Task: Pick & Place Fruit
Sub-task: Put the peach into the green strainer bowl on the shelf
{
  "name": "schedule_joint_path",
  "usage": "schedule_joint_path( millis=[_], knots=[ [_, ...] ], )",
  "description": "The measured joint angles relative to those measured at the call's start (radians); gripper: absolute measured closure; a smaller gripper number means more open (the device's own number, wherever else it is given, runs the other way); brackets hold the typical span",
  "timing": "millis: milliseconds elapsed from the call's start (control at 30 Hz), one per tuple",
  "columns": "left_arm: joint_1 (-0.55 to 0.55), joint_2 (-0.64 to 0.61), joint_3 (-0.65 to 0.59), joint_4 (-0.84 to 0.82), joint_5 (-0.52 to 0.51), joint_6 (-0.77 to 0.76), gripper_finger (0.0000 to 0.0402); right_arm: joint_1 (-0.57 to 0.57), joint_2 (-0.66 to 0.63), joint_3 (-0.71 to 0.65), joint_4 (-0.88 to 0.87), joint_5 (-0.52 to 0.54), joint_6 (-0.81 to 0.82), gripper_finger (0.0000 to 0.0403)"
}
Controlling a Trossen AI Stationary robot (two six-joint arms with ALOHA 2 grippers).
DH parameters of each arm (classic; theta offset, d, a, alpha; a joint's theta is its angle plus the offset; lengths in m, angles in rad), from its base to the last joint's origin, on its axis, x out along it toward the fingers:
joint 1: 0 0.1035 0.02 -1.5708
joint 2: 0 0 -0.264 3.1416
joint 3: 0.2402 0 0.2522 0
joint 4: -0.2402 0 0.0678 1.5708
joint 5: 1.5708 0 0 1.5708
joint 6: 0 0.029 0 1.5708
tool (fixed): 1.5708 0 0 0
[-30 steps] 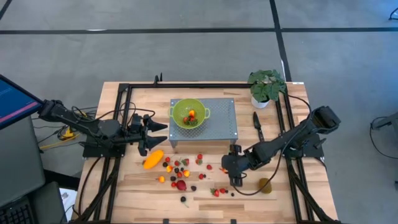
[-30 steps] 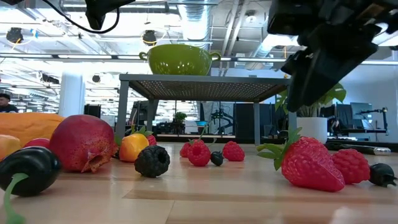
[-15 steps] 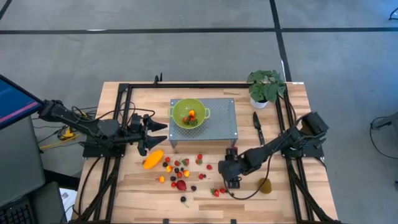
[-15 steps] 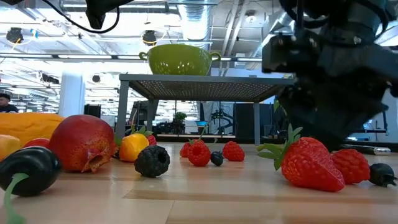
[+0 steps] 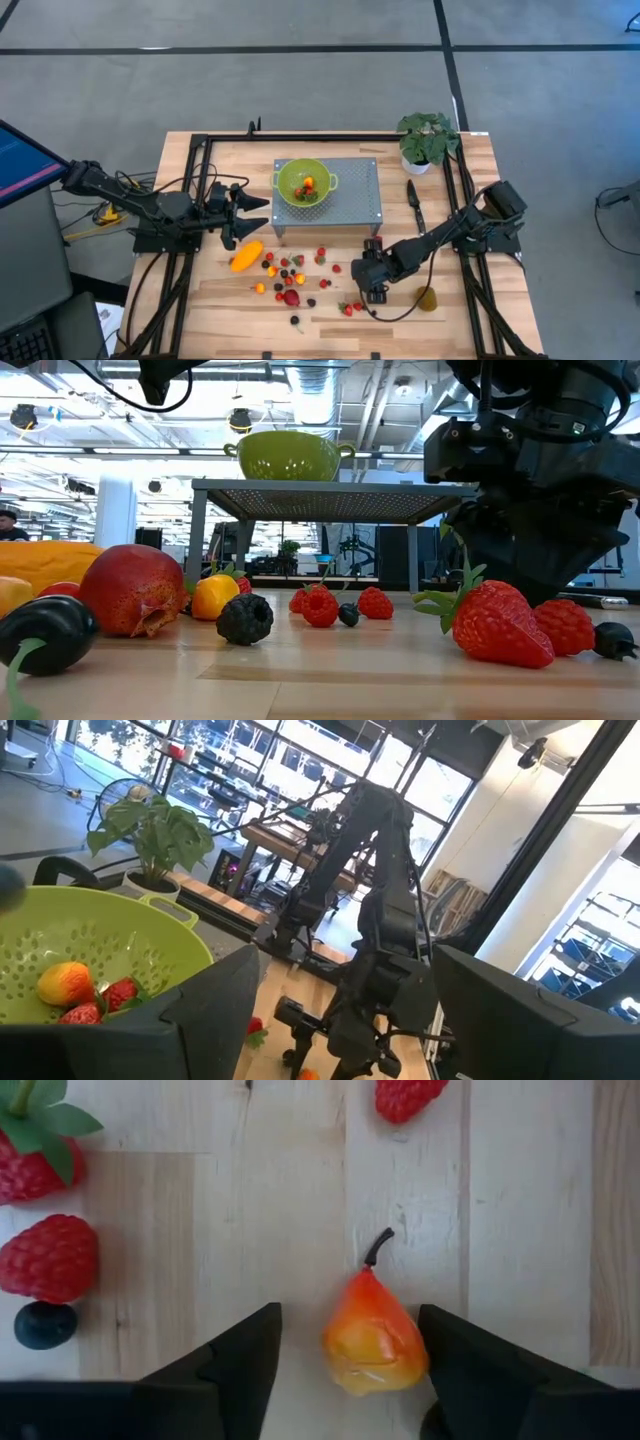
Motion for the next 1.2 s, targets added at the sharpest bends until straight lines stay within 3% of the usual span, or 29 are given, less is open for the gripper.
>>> schedule_joint_path(
  millis=[433, 900, 1200],
  knots=[
    [0.0, 0.0, 0.0, 0.002, 0.0, 0.0, 0.0111, -0.011, 0.0, -0.001, -0.005, -0.006, 0.0, 0.0307],
    [0.0, 0.0, 0.0, 0.015, 0.0, 0.0, 0.0111, -0.019, 0.001, 0.01, -0.014, -0.013, -0.001, 0.0306],
    [0.0, 0.0, 0.0, 0.015, 0.0, 0.0, 0.0111, -0.019, 0.003, 0.17, -0.17, -0.016, -0.086, 0.0306]
  ],
)
